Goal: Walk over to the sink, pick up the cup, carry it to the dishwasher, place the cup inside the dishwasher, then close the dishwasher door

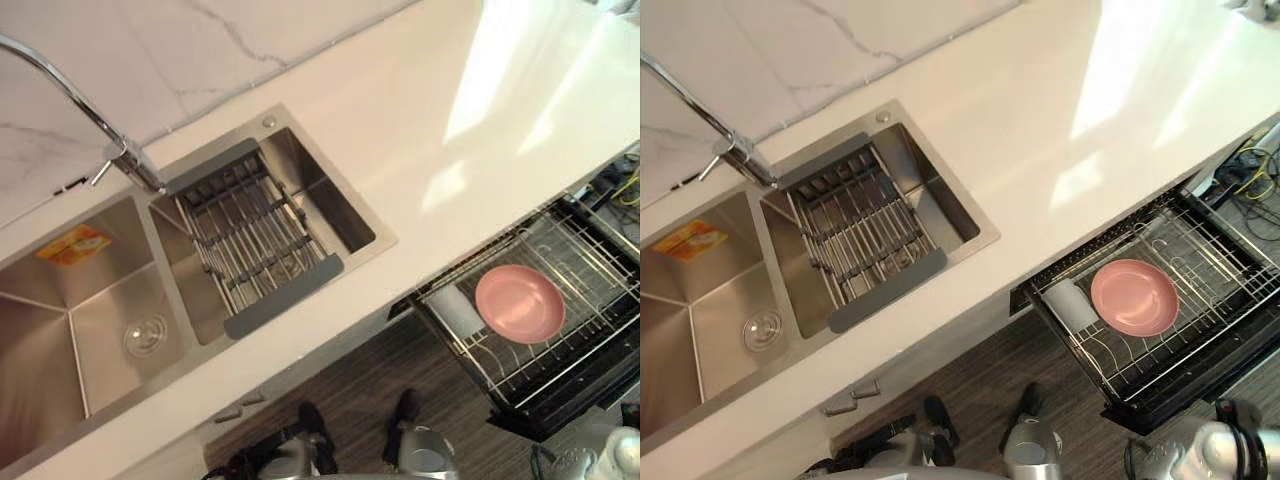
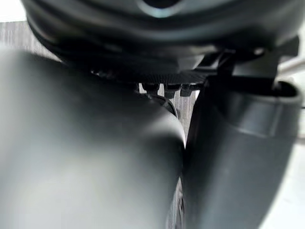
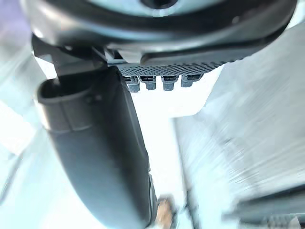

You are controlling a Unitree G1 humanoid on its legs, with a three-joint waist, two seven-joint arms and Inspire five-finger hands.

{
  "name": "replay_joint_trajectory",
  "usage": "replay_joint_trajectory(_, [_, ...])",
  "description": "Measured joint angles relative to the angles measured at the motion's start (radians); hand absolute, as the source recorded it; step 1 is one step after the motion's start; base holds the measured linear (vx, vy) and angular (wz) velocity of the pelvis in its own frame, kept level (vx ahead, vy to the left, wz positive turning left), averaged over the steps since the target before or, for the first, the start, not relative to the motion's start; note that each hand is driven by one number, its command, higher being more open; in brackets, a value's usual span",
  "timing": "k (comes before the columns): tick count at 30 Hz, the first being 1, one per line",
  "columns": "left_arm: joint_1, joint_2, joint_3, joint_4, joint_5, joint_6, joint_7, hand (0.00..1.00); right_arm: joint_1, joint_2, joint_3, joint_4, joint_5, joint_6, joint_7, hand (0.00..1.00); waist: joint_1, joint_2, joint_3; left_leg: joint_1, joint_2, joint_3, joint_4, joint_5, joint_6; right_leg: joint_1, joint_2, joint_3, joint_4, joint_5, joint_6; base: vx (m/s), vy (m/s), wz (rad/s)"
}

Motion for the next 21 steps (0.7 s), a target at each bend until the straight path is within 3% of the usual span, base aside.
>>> replay_joint_trajectory(3, [0.013, -0.019, 0.006, 0.004, -0.005, -0.003, 0.03, 1.0, 0.036, 0.105, 0.086, 0.048, 0.126, 0.006, 0.07, 1.0, 0.001, 0.012, -0.016, 0.011, 0.007, -0.007, -0.002, -0.003, 0.003, 0.021, 0.005, -0.014, 0.001, -0.006, -0.002, 0.0, -0.009, 0.11])
replay_joint_trajectory(6, [0.025, -0.035, 0.007, -0.001, -0.009, -0.023, 0.044, 1.0, 0.041, 0.107, 0.215, 0.081, 0.148, 0.041, 0.132, 1.0, 0.027, 0.021, -0.038, 0.014, 0.006, -0.027, 0.0, 0.0, -0.001, 0.038, 0.003, -0.043, -0.001, -0.009, -0.002, -0.02, 0.003, 0.21])
replay_joint_trajectory(8, [0.043, -0.033, 0.007, -0.009, -0.018, -0.046, 0.043, 1.0, 0.048, 0.107, 0.236, 0.083, 0.151, 0.058, 0.185, 1.0, 0.031, 0.009, -0.046, 0.009, 0.005, -0.06, 0.0, 0.002, -0.006, 0.056, 0.003, -0.077, -0.006, -0.013, -0.002, -0.02, -0.004, 0.45])
replay_joint_trajectory(12, [0.053, -0.025, 0.007, -0.019, -0.018, -0.062, 0.042, 1.0, 0.05, 0.078, 0.289, 0.106, 0.151, 0.1, 0.254, 1.0, 0.054, -0.004, -0.062, 0.005, 0.003, -0.083, 0.0, 0.01, -0.012, 0.069, 0.003, -0.104, -0.01, -0.012, 0.0, -0.01, 0.005, 0.22])
replay_joint_trajectory(21, [0.074, -0.016, 0.006, -0.023, -0.016, -0.094, 0.022, 1.0, -0.049, -0.04, 0.382, 0.21, 0.157, 0.268, 0.4, 1.0, 0.086, -0.021, -0.087, 0.008, -0.009, -0.176, -0.004, 0.045, -0.015, 0.132, 0.005, -0.199, -0.027, -0.013, 0.004, 0.0, 0.015, 0.3])
